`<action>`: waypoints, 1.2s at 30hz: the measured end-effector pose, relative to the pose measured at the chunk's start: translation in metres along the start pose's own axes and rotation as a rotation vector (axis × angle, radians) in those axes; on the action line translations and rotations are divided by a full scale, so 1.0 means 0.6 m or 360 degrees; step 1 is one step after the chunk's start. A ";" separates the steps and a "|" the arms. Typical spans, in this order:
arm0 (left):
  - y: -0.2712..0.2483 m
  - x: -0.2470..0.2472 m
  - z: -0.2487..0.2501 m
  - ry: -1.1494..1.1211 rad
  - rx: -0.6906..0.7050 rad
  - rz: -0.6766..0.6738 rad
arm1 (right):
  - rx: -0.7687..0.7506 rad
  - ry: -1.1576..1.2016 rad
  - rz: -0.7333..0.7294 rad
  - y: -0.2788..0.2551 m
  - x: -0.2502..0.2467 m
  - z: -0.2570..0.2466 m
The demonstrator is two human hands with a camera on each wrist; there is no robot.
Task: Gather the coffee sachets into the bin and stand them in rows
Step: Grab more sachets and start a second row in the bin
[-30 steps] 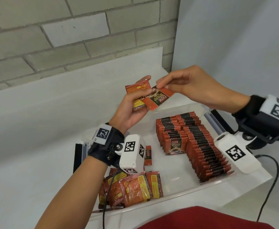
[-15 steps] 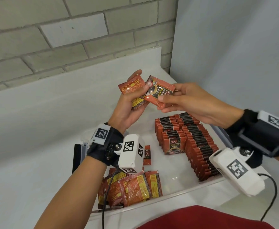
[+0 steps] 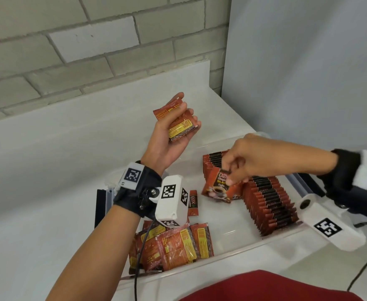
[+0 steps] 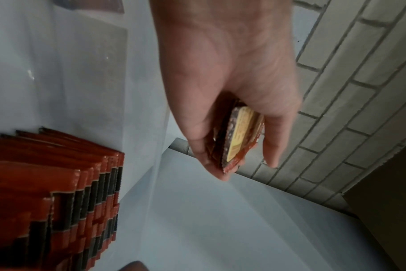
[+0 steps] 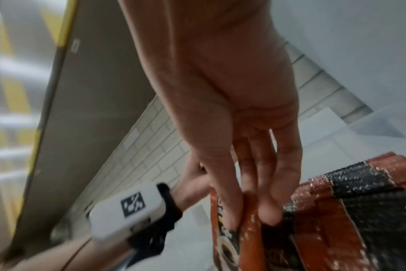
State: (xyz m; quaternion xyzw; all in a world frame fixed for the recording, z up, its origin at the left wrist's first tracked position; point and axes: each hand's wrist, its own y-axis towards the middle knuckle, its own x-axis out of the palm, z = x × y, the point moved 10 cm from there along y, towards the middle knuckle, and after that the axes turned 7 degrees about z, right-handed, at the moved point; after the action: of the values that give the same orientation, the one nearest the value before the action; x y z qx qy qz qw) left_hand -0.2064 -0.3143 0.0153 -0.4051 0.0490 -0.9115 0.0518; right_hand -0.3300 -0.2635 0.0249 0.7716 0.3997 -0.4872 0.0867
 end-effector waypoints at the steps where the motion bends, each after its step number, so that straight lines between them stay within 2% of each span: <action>1: -0.001 0.001 0.001 0.0006 0.0002 -0.0003 | -0.0013 -0.0152 -0.0041 0.001 0.010 -0.001; 6: -0.002 -0.001 0.002 0.0022 0.0002 0.0011 | -0.0152 -0.0696 -0.0194 0.009 0.049 -0.019; 13: -0.001 -0.002 0.005 0.0038 0.0006 0.0023 | -0.0242 -0.1012 -0.0214 0.016 0.069 -0.024; 23: -0.001 -0.001 0.001 0.0051 0.0000 0.0030 | -0.0244 -0.1252 -0.0070 0.021 0.054 -0.020; 36: -0.001 -0.007 -0.007 0.0072 -0.0072 0.0110 | -0.0246 -0.1239 -0.0130 0.025 0.055 -0.013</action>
State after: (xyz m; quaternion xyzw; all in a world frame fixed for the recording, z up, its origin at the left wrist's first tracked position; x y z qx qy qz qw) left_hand -0.2068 -0.3129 0.0094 -0.3835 0.0846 -0.9168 0.0730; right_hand -0.3076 -0.2518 -0.0018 0.5040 0.4027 -0.7148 0.2699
